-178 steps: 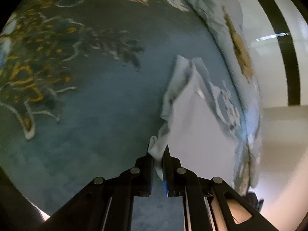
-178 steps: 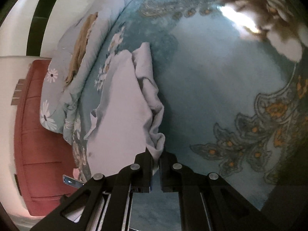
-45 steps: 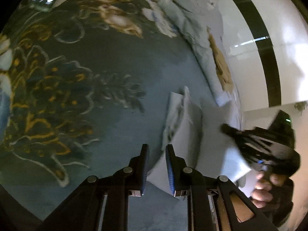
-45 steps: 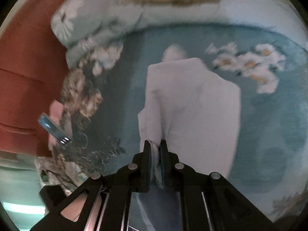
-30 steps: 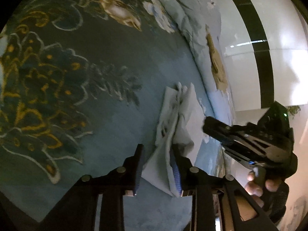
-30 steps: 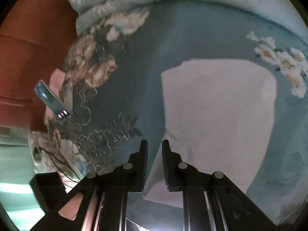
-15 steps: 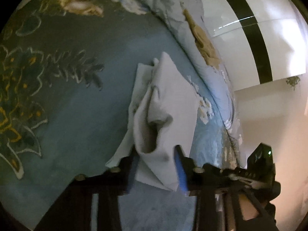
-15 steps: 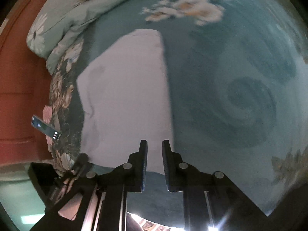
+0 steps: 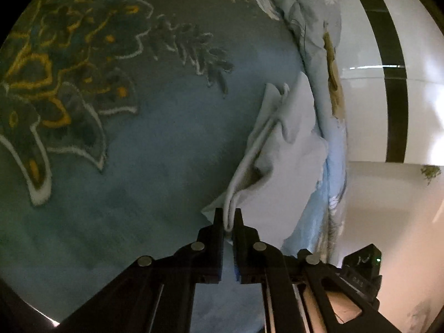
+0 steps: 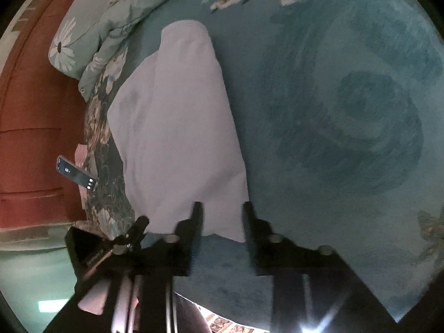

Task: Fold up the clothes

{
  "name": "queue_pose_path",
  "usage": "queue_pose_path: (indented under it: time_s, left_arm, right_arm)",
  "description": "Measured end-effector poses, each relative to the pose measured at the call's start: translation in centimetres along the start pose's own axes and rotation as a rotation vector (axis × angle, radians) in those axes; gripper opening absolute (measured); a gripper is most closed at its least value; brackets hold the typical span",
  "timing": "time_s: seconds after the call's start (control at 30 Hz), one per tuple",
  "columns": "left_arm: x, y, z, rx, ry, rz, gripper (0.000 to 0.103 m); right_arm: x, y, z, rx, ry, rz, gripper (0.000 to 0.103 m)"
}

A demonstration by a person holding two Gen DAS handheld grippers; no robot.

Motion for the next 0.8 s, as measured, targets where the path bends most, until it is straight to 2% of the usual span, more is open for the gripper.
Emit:
queue_pose_path:
  time_s: [0.13, 0.27, 0.37, 0.53, 0.63, 0.67, 0.7, 0.8]
  left_arm:
    - [0.3, -0.1, 0.4, 0.014, 0.049, -0.012, 0.013]
    - [1.7, -1.2, 0.6, 0.037, 0.062, 0.012, 0.034]
    - [3.1, -2.1, 0.5, 0.047, 0.079, 0.044, 0.035]
    - [4.2, -2.9, 0.3, 0.055, 0.071, 0.071, 0.035]
    - [4.2, -2.9, 0.3, 0.061, 0.067, 0.071, 0.035]
    - [4.2, -2.9, 0.2, 0.061, 0.064, 0.070, 0.035]
    - [4.3, -2.7, 0.1, 0.059, 0.060, 0.067, 0.035]
    - [4.3, -2.7, 0.3, 0.050, 0.050, 0.065, 0.035]
  right_arm:
    - [-1.4, 0.5, 0.4, 0.013, 0.019, -0.011, 0.039]
    - [-2.8, 0.9, 0.4, 0.002, 0.004, -0.022, 0.039]
    - [-3.5, 1.2, 0.4, -0.011, 0.000, -0.012, 0.039]
    - [-3.2, 1.6, 0.4, -0.057, -0.057, 0.022, 0.038]
    - [-3.2, 1.8, 0.3, -0.075, -0.071, 0.032, 0.026]
    - [-3.2, 1.9, 0.3, -0.088, -0.089, 0.032, 0.016]
    - [-3.2, 1.9, 0.1, -0.101, -0.108, 0.032, 0.013]
    - [-2.6, 1.8, 0.0, -0.105, -0.122, 0.038, 0.010]
Point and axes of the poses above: each gripper's, at about its wrist camera, not at the fingertips, and x roughly against the way its jaws point, z to its right, y to its underside, the point moved 9 cm from there along -x, roughly the way its jaws point, and after that the axes turned 11 degrees about y, right-handed, at the moved point
